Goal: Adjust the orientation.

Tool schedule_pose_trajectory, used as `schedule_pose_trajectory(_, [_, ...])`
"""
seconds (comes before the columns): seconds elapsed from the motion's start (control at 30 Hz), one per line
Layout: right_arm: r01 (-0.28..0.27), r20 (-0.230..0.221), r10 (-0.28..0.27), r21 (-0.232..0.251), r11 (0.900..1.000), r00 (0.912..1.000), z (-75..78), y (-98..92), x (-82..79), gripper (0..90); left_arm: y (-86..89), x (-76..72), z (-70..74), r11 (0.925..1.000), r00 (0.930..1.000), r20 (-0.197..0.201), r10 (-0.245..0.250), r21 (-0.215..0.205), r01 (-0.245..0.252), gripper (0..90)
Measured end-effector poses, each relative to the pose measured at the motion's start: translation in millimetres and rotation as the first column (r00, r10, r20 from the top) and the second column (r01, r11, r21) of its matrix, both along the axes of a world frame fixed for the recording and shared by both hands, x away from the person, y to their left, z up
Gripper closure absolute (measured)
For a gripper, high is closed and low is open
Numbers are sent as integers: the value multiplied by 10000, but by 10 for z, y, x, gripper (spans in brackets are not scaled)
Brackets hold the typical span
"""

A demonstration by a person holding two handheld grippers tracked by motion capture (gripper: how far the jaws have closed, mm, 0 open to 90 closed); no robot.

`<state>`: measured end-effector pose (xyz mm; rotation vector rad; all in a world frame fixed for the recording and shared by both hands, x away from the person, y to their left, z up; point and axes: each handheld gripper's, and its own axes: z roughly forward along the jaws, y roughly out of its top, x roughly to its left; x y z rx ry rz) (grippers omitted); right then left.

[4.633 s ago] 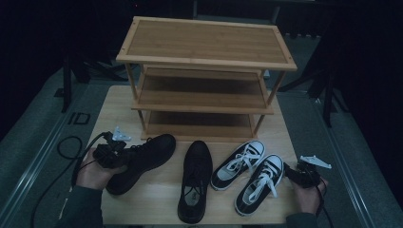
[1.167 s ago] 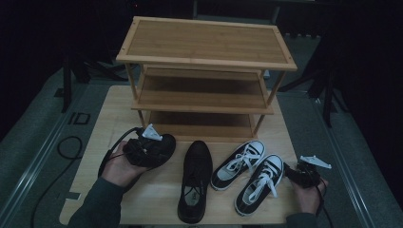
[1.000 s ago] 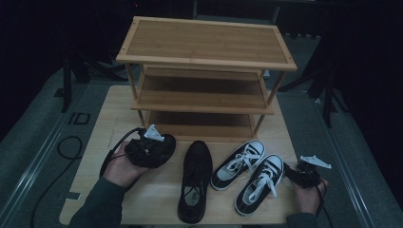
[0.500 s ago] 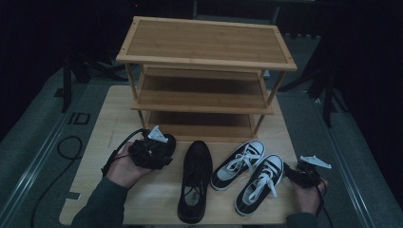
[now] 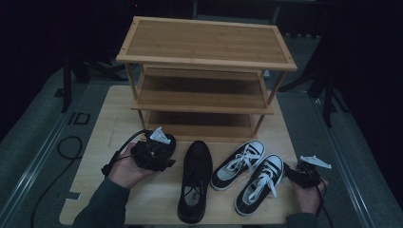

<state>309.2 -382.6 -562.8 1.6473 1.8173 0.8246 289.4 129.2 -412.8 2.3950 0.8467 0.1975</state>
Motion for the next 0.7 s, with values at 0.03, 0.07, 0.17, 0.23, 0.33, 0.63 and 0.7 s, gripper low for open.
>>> schedule_pose_trajectory(0.03, [1,0,-1,1,10000,10000,0,0,0,384,-3,-1,1,10000,10000,-16,-40,6,40,592])
schedule_pose_trajectory(0.07, [0,2,0,-3,10000,10000,0,0,0,384,-8,-5,1,10000,10000,-17,-42,4,42,592])
schedule_pose_trajectory(0.17, [1,0,-1,0,10000,10000,0,0,0,384,-22,-9,-2,9999,9999,-38,-110,-1,110,592])
schedule_pose_trajectory(0.23, [0,0,0,0,10000,10000,0,0,0,384,-35,-15,-3,9999,9999,-57,-132,5,132,592])
schedule_pose_trajectory(0.33, [0,0,0,-1,10000,10000,0,0,0,384,-47,-20,1,9998,9998,-62,-198,20,198,592])
schedule_pose_trajectory(0.63, [-1,1,1,-3,10000,10000,0,0,0,384,-104,-23,6,9994,9993,-122,-352,48,352,591])
schedule_pose_trajectory(0.7, [1,0,-1,0,10000,10000,0,0,0,384,-119,-25,12,9992,9991,-129,-394,30,395,592])
